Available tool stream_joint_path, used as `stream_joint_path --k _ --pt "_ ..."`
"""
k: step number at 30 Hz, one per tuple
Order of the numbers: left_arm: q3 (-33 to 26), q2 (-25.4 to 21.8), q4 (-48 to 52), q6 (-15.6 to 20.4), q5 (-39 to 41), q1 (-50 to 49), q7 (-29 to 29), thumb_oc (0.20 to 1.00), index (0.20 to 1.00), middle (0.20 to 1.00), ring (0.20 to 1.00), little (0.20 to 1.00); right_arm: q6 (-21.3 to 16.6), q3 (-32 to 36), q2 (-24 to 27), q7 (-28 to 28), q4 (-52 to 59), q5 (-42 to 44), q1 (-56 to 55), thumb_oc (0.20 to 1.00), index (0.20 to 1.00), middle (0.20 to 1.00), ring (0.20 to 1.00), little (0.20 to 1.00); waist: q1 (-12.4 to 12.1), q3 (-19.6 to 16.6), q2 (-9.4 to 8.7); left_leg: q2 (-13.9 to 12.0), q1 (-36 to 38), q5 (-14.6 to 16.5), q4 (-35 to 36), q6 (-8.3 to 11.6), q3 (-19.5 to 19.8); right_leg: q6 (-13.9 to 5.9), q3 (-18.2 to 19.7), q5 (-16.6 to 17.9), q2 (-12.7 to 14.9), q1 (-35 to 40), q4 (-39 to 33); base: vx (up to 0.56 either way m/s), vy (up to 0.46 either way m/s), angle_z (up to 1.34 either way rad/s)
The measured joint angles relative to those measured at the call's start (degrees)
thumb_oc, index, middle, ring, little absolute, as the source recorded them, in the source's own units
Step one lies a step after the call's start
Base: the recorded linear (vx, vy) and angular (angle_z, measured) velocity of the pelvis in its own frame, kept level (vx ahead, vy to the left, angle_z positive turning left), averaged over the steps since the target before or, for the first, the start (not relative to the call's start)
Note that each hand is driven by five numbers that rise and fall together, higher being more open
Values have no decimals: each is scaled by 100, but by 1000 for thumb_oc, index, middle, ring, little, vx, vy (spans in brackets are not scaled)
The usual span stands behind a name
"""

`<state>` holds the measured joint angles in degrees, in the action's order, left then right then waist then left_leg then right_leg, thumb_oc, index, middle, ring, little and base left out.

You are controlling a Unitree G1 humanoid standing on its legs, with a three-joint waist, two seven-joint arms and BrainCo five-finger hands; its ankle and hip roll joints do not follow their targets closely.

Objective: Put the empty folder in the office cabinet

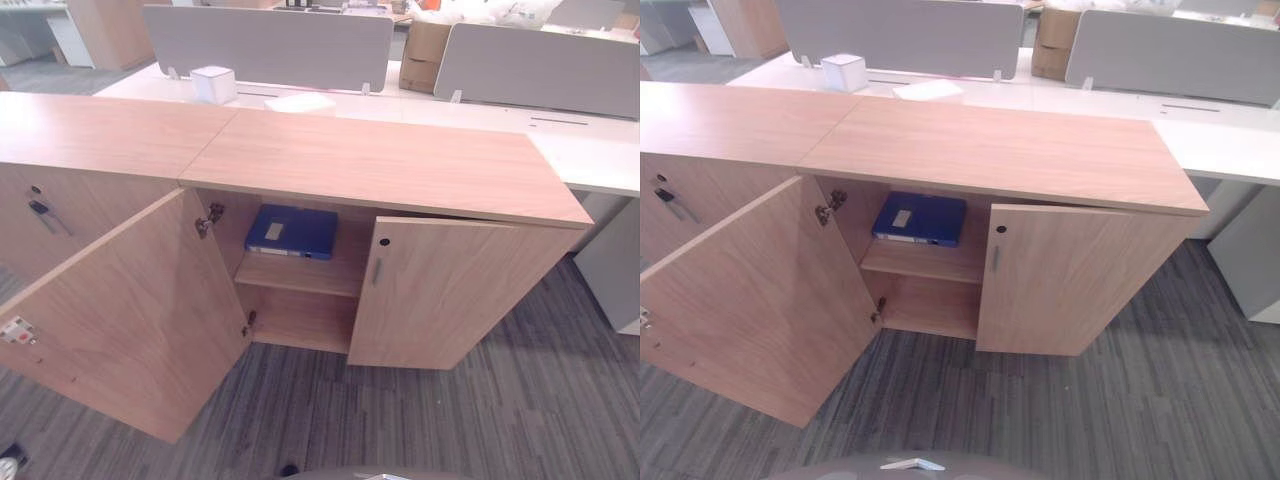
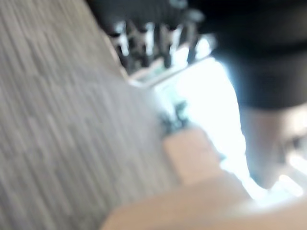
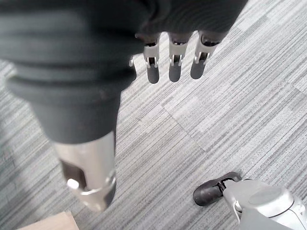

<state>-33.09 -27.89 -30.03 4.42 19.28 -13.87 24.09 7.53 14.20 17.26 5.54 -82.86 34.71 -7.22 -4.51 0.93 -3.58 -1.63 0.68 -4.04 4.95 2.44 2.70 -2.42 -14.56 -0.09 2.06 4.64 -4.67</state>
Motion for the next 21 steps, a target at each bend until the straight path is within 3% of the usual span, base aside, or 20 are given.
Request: stream_joint_path --k 4,6,9,12,14,17,21 --pt "420 -5 21 112 -213 109 -59 1000 1000 1000 1000 1000 8 195 20 -4 78 10 73 1000 1000 1000 1000 1000 167 92 -190 -10 -108 -21 4 29 20 -21 20 17 -12 -111 -3 -33 -20 -5" --pt "327 -1008 -1991 33 -11 554 -180 1000 1000 1000 1000 1000 -30 207 53 -17 171 22 76 1000 1000 1000 1000 1000 318 141 -339 -68 -196 -28 -6 42 -71 4 125 46 -73 -250 -6 -35 -39 -23" --pt "128 -1948 -2878 51 123 784 -302 1000 1000 1000 1000 1000 -26 214 67 -74 111 55 -74 1000 1000 1000 1000 1000 321 206 -537 -114 -235 -52 -54 37 -87 63 134 85 -122 -336 -5 -8 -10 -2" --pt "159 -3219 -4441 -134 294 1446 -765 1000 1000 1000 1000 1000 -57 206 166 -108 108 263 -98 1000 1000 1000 1000 1000 417 232 -600 -119 -225 -51 -55 46 -137 87 164 103 -119 -358 -6 12 20 -3" --pt "468 -3926 -4746 -172 277 1977 -991 1000 1000 1000 1000 1000 -116 207 241 -110 102 278 -121 1000 1000 1000 1000 1000 414 242 -594 -106 -228 -29 -53 64 -230 83 245 106 -98 -375 -6 45 25 -14" --pt "709 -4219 -4640 -179 138 2320 -1204 1000 1000 1000 1000 1000 -139 205 271 -108 111 383 -136 1000 1000 1000 1000 1000 573 238 -553 -93 -181 -12 -49 78 -302 56 314 127 -80 -357 -5 28 22 -15" --pt "861 -4053 -4587 -197 11 2319 -1342 1000 1000 1000 1000 1000 -137 193 268 -110 110 464 -192 1000 1000 1000 1000 1000 749 223 -523 -107 -113 40 2 80 -446 45 499 159 -91 -368 -5 30 43 -23"
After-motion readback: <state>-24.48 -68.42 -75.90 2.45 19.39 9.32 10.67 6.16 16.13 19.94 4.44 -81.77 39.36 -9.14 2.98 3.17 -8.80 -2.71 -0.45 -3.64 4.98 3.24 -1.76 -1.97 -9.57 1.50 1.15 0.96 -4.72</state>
